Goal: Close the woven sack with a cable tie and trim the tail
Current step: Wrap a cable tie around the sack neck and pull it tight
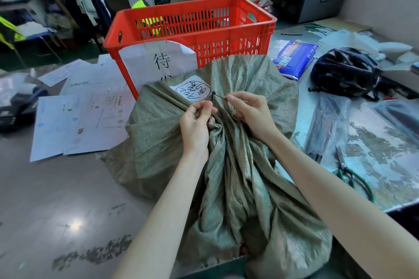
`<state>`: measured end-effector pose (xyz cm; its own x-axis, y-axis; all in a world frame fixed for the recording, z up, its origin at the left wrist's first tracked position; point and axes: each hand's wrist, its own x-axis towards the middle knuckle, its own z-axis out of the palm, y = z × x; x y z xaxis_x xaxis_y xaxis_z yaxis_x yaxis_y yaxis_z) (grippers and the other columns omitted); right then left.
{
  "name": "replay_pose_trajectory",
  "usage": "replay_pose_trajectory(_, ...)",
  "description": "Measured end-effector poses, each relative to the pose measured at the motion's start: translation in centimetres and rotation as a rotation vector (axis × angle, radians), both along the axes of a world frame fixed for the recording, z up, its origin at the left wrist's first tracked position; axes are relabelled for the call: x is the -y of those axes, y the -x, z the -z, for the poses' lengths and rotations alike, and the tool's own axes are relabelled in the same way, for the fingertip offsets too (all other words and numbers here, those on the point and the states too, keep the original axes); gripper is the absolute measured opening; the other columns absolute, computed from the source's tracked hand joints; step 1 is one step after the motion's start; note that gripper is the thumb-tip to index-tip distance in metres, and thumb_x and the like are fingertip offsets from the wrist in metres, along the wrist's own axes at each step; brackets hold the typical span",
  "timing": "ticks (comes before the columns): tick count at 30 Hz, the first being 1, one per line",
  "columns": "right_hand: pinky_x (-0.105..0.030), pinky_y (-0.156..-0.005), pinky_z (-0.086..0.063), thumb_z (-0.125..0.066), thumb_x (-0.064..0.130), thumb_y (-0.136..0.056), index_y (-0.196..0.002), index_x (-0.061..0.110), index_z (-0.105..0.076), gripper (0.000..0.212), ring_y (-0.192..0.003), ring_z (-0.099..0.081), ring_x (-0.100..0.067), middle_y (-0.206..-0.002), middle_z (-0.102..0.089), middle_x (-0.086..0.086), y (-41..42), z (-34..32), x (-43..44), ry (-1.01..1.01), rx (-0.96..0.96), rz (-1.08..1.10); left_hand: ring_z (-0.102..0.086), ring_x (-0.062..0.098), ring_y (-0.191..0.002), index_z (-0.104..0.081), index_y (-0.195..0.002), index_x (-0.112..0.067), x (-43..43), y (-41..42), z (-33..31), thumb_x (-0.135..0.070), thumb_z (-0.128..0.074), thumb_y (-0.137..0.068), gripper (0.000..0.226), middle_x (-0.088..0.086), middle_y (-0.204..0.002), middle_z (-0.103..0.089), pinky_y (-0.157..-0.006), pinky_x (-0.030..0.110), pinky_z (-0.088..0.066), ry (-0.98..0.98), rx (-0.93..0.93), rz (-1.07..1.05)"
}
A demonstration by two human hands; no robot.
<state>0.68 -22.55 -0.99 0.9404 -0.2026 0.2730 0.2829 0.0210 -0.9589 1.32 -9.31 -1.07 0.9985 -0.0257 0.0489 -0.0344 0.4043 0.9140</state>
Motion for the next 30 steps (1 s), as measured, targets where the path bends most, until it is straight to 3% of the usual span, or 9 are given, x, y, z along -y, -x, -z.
replay_pose_trajectory(9,-0.016,-0.040,-0.020,-0.057,0.005,-0.090,-0.079,0.005,-0.067,0.015,-0.038,-0.024,-0.004,-0.041,-0.035,0.014,0.26,-0.29,0.02,0.003,-0.030,-0.021,-0.038,0.004,-0.045,-0.057,-0.082,-0.010,-0.33,-0.06,0.15,-0.005,-0.055,-0.094,0.013,-0.010,-0.058,-0.060,-0.047,0.012,-0.033,0.034,-0.009,0.045)
replay_pose_trajectory(14,-0.012,-0.036,-0.019,-0.053,0.004,-0.092,-0.089,-0.004,-0.065,0.015,-0.036,-0.021,-0.001,-0.040,-0.031,0.013,0.29,-0.43,0.04,-0.038,-0.049,-0.022,-0.038,0.005,-0.046,-0.058,-0.080,-0.011,-0.45,-0.16,0.37,-0.007,-0.057,-0.093,0.014,-0.010,-0.059,-0.059,-0.048,0.012,-0.033,0.023,-0.023,0.061)
replay_pose_trajectory(20,-0.014,-0.036,-0.018,-0.053,0.007,-0.092,-0.083,0.004,-0.067,0.017,-0.036,-0.020,-0.004,-0.040,-0.029,0.011,0.21,-0.27,0.14,-0.066,-0.053,-0.043,-0.038,0.005,-0.044,-0.059,-0.080,-0.011,-0.52,-0.17,0.42,-0.005,-0.056,-0.093,0.015,-0.010,-0.058,-0.060,-0.047,0.012,-0.033,0.026,-0.031,0.068)
replay_pose_trajectory(25,-0.012,-0.037,-0.021,-0.053,0.004,-0.092,-0.088,-0.005,-0.065,0.016,-0.036,-0.023,-0.002,-0.039,-0.034,0.014,0.41,-0.51,0.03,0.014,-0.042,-0.046,-0.038,0.005,-0.044,-0.059,-0.080,-0.010,-0.63,-0.20,0.47,-0.004,-0.056,-0.093,0.015,-0.010,-0.059,-0.059,-0.046,0.012,-0.033,0.026,-0.024,0.083)
replay_pose_trajectory(30,-0.012,-0.036,-0.020,-0.052,0.006,-0.093,-0.083,0.003,-0.066,0.018,-0.037,-0.021,-0.003,-0.042,-0.030,0.012,0.25,-0.41,0.13,-0.049,-0.054,-0.059,-0.038,0.005,-0.045,-0.059,-0.081,-0.010,-0.64,-0.44,0.72,-0.004,-0.055,-0.093,0.014,-0.008,-0.061,-0.058,-0.047,0.012,-0.032,0.023,-0.022,0.086)
